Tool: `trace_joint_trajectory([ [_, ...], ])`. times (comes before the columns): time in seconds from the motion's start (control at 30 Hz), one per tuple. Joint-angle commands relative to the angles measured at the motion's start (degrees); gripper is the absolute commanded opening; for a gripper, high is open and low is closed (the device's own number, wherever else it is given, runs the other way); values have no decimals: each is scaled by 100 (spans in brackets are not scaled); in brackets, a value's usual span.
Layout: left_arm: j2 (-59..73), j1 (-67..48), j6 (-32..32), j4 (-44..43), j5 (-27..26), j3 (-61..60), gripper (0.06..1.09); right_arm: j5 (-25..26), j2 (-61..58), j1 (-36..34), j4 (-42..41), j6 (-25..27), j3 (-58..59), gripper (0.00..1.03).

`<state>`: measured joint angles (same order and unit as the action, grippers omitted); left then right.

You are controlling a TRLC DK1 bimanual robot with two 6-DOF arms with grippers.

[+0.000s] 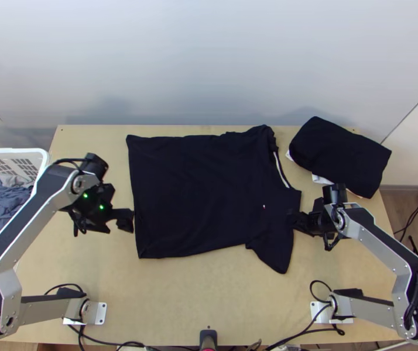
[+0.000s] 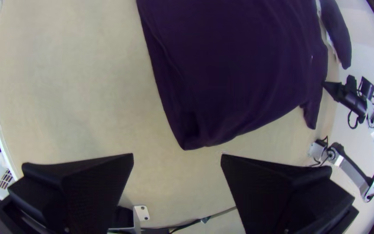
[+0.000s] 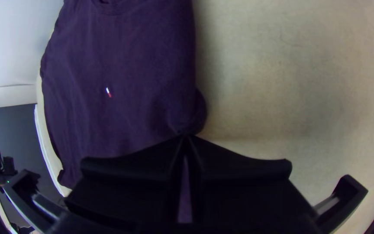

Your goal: Fold the t-shirt

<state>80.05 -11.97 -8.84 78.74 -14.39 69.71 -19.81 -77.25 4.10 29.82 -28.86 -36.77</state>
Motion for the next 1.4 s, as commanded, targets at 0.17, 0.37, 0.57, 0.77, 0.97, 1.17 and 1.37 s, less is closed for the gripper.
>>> trace_joint_trajectory([
  [0.17, 46, -781, 23, 230, -37, -265, 104, 4, 140, -181, -47, 47, 127, 3],
  [0.37, 116, -1062, -232, -254, -152, -819, 103, -5, 140, -85, -64, -5, 83, 3],
  [0.57, 90, -1203, -267, -1221, 270, -1232, 103, -5, 105, -85, -73, -5, 56, 3],
  [0.77, 46, -1317, -144, -2082, 323, -1671, 65, -5, 70, -76, -64, -41, 39, 3],
  [0.97, 90, -1396, -109, -2319, 323, -1847, 65, -5, 79, -129, -73, -32, 100, 3],
  [1.17, 107, -1414, -91, -2267, 314, -1838, 65, -5, 70, -129, -73, -41, 109, 3],
  [1.37, -148, -1449, -56, -1836, 297, -1513, 65, 4, 79, -120, -64, -41, 144, 3],
])
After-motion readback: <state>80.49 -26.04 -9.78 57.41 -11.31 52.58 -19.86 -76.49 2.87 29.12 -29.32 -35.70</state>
